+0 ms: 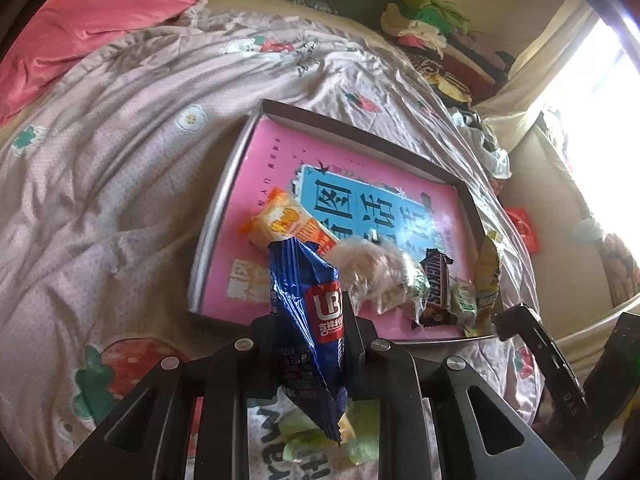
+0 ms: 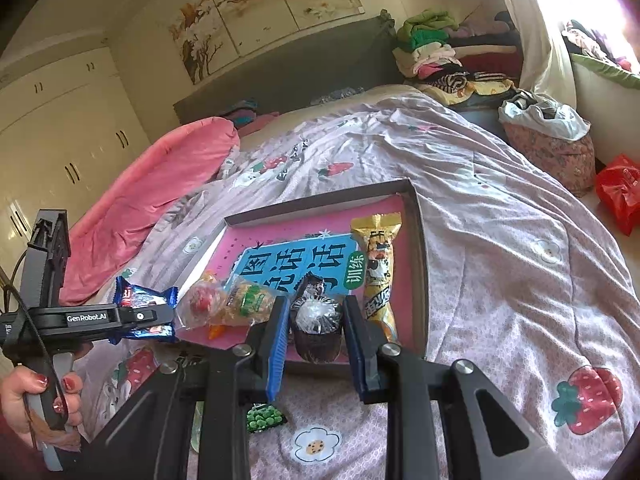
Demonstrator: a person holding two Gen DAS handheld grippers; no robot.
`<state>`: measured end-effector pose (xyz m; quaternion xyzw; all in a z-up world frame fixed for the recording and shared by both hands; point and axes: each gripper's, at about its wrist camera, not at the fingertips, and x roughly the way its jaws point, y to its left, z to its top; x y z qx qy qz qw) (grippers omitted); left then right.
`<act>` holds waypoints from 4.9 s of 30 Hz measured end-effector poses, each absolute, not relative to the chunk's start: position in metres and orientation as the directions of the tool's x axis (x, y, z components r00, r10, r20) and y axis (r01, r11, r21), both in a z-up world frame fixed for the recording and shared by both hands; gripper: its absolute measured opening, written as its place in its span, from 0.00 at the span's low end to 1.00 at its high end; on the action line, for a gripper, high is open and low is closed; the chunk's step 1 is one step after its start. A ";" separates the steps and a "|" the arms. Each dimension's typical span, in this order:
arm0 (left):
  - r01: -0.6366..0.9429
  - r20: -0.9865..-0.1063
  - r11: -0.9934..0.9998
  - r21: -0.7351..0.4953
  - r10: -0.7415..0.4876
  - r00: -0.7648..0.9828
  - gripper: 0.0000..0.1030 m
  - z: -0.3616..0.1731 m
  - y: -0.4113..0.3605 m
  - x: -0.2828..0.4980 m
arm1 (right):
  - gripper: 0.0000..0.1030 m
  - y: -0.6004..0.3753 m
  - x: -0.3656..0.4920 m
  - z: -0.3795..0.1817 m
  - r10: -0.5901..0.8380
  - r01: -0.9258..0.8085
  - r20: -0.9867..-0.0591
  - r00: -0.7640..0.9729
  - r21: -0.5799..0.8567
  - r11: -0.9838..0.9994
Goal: Organize snacks
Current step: 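Carry the Oreo packet over the tray with the left tool while the right tool lowers the cup in, then open the left tool to drop the Oreo packet into the tray, then withdraw both open tools from the tray toward the snacks on the quilt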
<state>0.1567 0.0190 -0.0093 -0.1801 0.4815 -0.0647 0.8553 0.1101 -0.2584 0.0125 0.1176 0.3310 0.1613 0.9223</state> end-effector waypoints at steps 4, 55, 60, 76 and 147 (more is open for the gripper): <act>-0.052 -0.802 0.930 -0.363 -0.283 0.525 0.22 -0.012 0.011 0.162 | 0.27 -0.256 0.114 0.008 0.376 -0.221 -0.584 0.719 0.321 0.921; -0.040 -0.844 0.953 -0.301 -0.246 0.476 0.23 -0.019 0.007 0.176 | 0.27 -0.228 0.136 -0.018 0.382 -0.266 -0.642 0.665 0.274 0.924; -0.034 -0.846 0.955 -0.295 -0.244 0.474 0.23 -0.016 0.008 0.174 | 0.31 -0.233 0.132 -0.016 0.376 -0.252 -0.634 0.676 0.280 0.926; -0.022 -0.833 0.955 -0.296 -0.247 0.495 0.43 -0.009 0.009 0.167 | 0.45 -0.249 0.129 -0.009 0.351 -0.211 -0.608 0.712 0.292 0.933; 0.096 -0.733 0.972 -0.212 -0.224 0.643 0.74 0.053 -0.003 0.120 | 0.71 -0.254 0.102 0.019 0.354 -0.227 -0.526 0.773 0.292 0.929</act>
